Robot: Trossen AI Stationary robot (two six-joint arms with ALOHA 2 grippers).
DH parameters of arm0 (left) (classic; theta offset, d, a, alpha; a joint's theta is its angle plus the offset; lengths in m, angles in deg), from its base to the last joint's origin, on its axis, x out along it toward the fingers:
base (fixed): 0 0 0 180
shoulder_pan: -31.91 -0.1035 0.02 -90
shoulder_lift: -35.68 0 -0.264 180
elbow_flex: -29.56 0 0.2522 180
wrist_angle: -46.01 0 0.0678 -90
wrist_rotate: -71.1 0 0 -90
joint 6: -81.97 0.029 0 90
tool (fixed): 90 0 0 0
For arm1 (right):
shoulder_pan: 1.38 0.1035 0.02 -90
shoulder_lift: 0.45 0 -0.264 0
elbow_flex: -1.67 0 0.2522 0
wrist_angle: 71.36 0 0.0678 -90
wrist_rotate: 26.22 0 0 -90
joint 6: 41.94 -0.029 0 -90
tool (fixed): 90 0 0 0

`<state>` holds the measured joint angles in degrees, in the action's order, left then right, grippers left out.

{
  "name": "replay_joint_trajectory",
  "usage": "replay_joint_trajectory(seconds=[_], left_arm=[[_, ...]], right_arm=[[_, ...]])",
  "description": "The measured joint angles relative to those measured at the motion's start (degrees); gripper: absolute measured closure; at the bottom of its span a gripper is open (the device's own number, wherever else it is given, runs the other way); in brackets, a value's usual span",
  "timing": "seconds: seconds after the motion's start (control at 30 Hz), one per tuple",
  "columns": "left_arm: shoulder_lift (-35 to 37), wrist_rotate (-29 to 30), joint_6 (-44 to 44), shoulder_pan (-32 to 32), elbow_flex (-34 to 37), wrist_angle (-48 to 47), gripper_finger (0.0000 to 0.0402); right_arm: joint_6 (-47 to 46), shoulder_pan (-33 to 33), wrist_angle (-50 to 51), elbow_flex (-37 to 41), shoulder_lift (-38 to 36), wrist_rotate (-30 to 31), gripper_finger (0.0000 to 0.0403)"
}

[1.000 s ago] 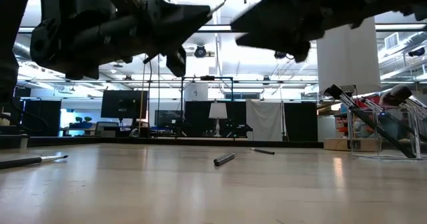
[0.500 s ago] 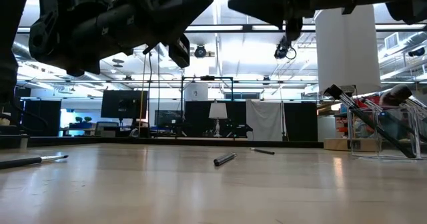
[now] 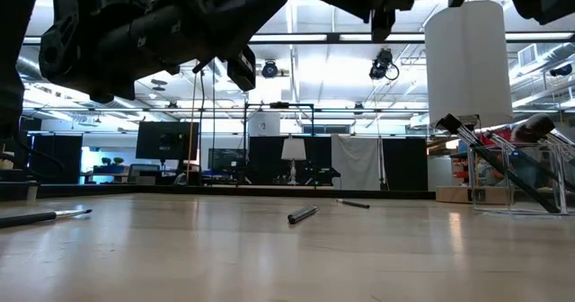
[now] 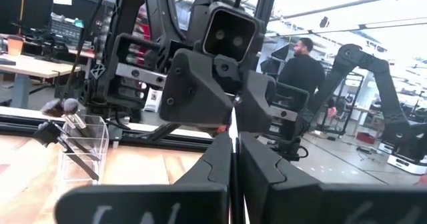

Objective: Put items in baskets/containers
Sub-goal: Put the black liner brush into the transparent organizer

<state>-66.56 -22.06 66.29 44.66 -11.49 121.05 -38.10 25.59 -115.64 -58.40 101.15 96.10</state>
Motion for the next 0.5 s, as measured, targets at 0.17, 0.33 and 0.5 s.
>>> replay_joint_trajectory(seconds=[0.17,0.33,0.5], left_arm=[[0.0,0.1,0.0,0.0,0.0,0.0,0.0385],[0.0,0.0,0.0,0.0,0.0,0.0,0.0385],[0.0,-0.1,-0.1,0.0,0.0,-0.1,0.0384]], right_arm=[[1.1,-0.1,0.6,-0.3,0.0,1.1,0.0317],[0.7,-0.1,1.1,-0.3,0.0,1.5,0.0362],[0.1,-0.1,1.8,-0.3,0.0,1.4,0.0394]])
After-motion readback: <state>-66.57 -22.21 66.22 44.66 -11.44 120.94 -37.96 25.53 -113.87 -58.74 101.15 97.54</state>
